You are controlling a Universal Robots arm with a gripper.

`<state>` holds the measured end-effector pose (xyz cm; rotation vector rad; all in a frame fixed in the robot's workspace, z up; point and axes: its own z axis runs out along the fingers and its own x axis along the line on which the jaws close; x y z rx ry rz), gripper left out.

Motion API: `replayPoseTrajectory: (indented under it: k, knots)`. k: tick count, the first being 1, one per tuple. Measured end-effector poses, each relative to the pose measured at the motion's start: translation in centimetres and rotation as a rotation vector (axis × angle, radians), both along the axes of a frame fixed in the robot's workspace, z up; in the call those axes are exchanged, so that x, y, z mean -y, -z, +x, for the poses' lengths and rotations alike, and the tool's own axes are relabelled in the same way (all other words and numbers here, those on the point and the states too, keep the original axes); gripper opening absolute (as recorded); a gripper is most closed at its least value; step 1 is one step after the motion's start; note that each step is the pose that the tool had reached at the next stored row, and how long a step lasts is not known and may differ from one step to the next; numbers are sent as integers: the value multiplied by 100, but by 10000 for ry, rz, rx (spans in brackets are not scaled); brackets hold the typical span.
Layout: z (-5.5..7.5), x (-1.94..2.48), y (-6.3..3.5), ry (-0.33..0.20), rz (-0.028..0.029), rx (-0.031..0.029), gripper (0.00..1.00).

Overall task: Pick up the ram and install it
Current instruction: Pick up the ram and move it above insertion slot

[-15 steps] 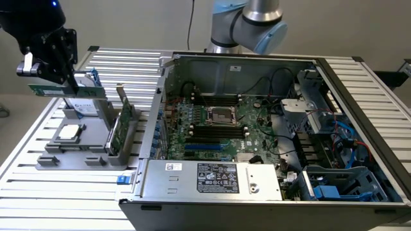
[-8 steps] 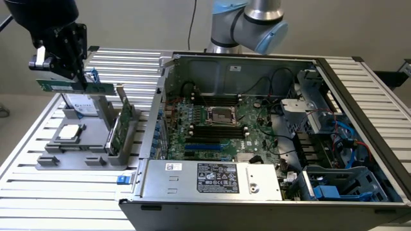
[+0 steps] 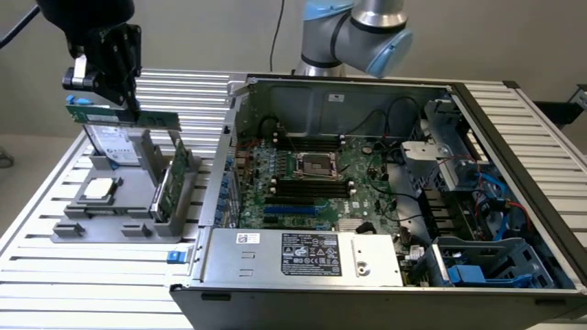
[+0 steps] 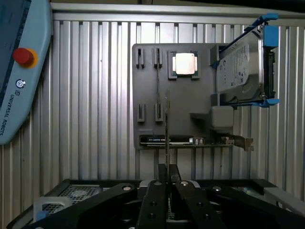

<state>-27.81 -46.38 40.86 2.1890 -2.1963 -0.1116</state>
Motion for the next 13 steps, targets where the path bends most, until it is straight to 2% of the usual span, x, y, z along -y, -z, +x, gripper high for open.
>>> replayPoseTrajectory:
  k: [7, 13]
  knots:
    - [237, -6, -87, 0, -1, -210, 13]
    - [492, -7, -127, 0, -1, -336, 13]
